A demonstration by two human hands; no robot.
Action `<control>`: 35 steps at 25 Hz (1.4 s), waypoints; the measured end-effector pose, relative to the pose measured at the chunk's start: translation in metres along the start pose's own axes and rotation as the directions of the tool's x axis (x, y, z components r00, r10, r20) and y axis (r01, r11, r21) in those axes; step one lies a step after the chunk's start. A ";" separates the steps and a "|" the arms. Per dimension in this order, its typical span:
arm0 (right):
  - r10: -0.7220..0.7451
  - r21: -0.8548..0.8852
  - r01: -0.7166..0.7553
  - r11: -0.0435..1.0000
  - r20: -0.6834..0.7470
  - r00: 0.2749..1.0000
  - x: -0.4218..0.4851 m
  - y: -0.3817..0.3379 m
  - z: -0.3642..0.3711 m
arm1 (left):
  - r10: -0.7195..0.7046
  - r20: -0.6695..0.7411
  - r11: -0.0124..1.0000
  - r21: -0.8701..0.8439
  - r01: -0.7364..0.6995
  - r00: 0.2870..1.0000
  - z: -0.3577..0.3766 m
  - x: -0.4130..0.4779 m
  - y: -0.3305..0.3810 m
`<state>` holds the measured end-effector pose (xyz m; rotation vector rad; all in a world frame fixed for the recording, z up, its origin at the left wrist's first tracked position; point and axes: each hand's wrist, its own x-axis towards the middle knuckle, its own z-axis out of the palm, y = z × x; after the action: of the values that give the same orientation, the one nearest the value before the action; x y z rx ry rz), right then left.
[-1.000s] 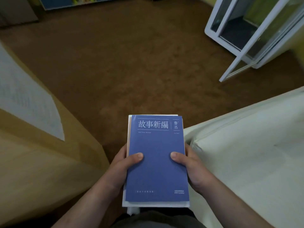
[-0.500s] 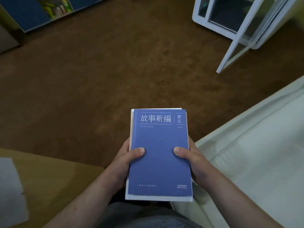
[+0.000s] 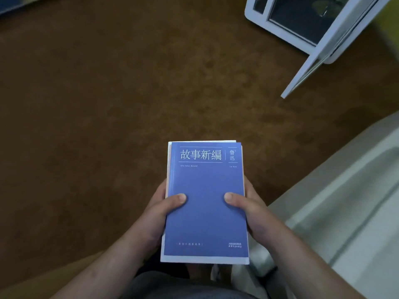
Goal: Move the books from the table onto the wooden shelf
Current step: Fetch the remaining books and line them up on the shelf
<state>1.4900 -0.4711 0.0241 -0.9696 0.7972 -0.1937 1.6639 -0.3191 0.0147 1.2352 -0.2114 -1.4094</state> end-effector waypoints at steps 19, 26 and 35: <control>0.146 -0.212 -0.077 0.974 0.332 0.932 0.309 -0.121 0.251 | 0.188 -0.313 0.951 -0.178 -0.252 0.931 -0.245 0.074 0.217; 0.232 -0.368 -0.043 0.929 0.487 0.842 0.437 -0.163 0.333 | 0.264 -0.480 0.873 -0.249 -0.419 0.836 -0.308 0.109 0.274; 0.486 -0.595 -0.009 0.803 0.647 0.587 0.520 -0.163 0.483 | 0.220 -0.776 0.739 -0.263 -0.621 0.591 -0.393 0.086 0.287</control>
<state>2.2183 -0.4962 0.0358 -1.3021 0.1330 0.7470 2.1559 -0.2708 0.0135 1.0700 0.3711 -0.4108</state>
